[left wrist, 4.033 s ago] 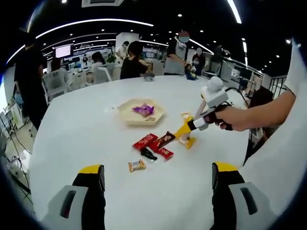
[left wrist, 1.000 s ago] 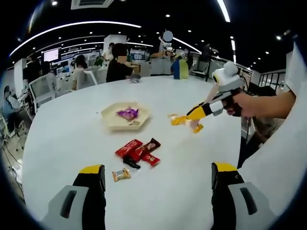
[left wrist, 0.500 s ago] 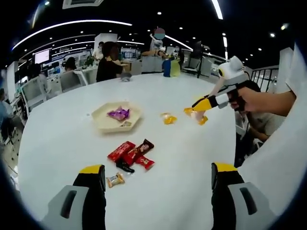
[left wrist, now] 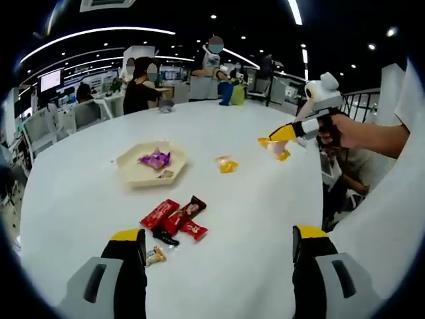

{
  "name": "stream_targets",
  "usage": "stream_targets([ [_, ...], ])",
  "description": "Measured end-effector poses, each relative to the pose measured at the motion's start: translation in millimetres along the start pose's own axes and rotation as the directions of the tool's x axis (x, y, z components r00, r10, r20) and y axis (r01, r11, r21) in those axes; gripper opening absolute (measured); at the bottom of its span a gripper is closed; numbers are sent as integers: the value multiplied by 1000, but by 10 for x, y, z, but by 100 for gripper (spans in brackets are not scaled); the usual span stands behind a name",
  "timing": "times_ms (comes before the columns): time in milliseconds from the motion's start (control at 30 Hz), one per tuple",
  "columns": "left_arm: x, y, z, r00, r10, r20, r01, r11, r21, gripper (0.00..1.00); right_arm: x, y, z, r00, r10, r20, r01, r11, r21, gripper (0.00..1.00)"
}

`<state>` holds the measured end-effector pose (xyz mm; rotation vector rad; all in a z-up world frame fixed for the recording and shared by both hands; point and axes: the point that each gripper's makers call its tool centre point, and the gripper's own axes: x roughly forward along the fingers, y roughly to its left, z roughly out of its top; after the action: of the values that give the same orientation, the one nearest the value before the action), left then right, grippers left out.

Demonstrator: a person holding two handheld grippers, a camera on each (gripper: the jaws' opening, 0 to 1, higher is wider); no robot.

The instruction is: Place the target food into the container with the food tongs after gripping and lifting it, then release it inside without dropping or visibly crushing the food.

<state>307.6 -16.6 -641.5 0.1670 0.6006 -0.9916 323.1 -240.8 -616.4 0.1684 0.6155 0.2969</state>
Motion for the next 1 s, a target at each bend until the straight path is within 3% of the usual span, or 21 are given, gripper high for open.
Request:
stream_targets([
  [200, -53, 103, 75, 999, 35, 29, -35, 999, -23, 91, 36, -28, 75, 1000, 2, 7, -1, 1000, -7, 23],
  [467, -64, 119, -19, 999, 39, 1, -39, 999, -12, 90, 70, -32, 193, 1000, 3, 25, -3, 1000, -17, 23],
  [633, -81, 158, 23, 999, 49, 19, -49, 998, -27, 90, 122, -19, 278, 1000, 9, 26, -9, 999, -34, 23],
  [1000, -141, 211, -38, 998, 63, 11, -63, 997, -34, 90, 268, 18, 504, 999, 33, 31, -31, 997, -76, 23],
])
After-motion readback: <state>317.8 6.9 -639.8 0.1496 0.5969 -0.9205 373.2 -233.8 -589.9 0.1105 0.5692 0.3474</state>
